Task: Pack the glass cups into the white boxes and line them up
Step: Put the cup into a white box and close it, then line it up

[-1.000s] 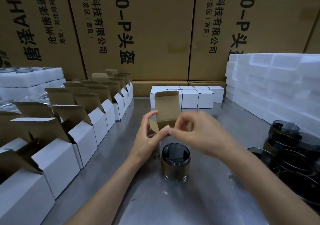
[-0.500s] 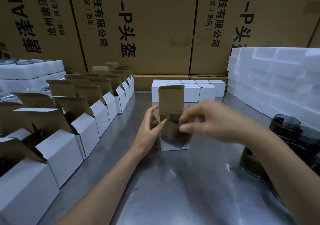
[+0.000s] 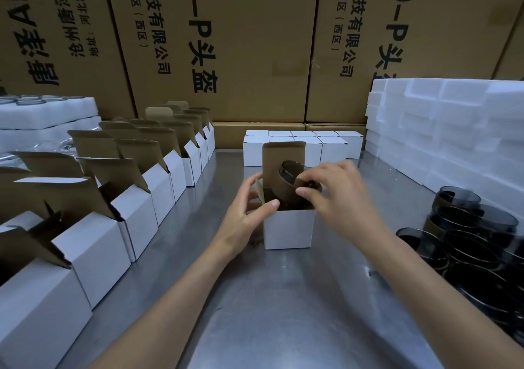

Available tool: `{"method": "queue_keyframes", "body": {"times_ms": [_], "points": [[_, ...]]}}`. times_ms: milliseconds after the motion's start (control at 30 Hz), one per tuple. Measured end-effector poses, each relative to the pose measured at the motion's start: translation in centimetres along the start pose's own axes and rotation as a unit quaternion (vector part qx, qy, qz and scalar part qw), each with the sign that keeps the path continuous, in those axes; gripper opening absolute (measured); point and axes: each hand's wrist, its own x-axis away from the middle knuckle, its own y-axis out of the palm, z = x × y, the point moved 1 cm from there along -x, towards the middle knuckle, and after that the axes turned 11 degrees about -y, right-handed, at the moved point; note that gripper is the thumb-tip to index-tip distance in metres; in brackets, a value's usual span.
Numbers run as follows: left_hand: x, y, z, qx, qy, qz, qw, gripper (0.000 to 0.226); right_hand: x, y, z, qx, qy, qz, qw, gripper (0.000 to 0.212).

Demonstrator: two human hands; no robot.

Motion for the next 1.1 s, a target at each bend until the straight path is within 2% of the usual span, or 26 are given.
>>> {"method": "queue_keyframes", "body": {"times_ms": [200,267,333,367,433,500,567,633,733,800,933,967,1100], "points": [[0.1,0.1,0.2,0.005,0.008,0.012,1.000,0.066,0.8,1.8,0.3,0.056,-0.046,-0.071,0.995,0.017],[0.1,0.1,0.2,0.016,0.003,0.006,1.000,0.067,0.8,2.1,0.7,-0.002,-0.021,-0.025,0.999,0.018],[0.2,0.1,0.2,0.020,-0.006,0.000,1.000,0.071,0.7,2.1,1.0,-0.093,0.041,0.057,0.993,0.020],[0.2,0.1,0.2,0.016,-0.011,0.000,1.000,0.071,0.9,2.1,1.1,-0.157,0.089,0.093,0.979,0.021],[0.1,0.0,0.4,0.023,-0.029,-0.001,0.999,0.067,1.5,2.7,1.4,-0.304,0.188,0.121,0.926,0.025],[-0.1,-0.3,0.4,0.083,-0.070,-0.003,0.994,0.062,2.4,3.5,1.5,-0.414,0.259,0.107,0.866,0.029],[-0.2,-0.4,0.4,0.120,-0.099,-0.001,0.988,0.053,3.1,4.1,1.3,-0.470,0.284,0.082,0.832,0.030],[-0.3,-0.2,0.4,0.098,-0.095,-0.003,0.991,0.041,3.2,4.3,1.1,-0.489,0.266,0.063,0.828,0.034],[-0.3,-0.1,0.2,0.064,-0.094,0.005,0.994,0.036,3.1,4.5,1.3,-0.493,0.247,0.043,0.833,0.050],[-0.4,-0.1,0.1,0.083,-0.099,0.004,0.992,0.035,3.0,4.5,1.5,-0.498,0.244,0.034,0.831,0.056],[-0.5,0.3,0.5,0.165,-0.122,-0.010,0.979,0.016,2.8,4.4,1.2,-0.515,0.234,0.048,0.824,0.028],[-0.4,0.5,0.7,0.169,-0.122,-0.013,0.978,0.019,2.8,4.4,1.0,-0.511,0.234,0.052,0.826,0.023],[-0.2,0.6,0.9,0.204,-0.126,-0.013,0.971,0.020,3.1,4.4,0.7,-0.519,0.239,0.065,0.818,0.020]]}}
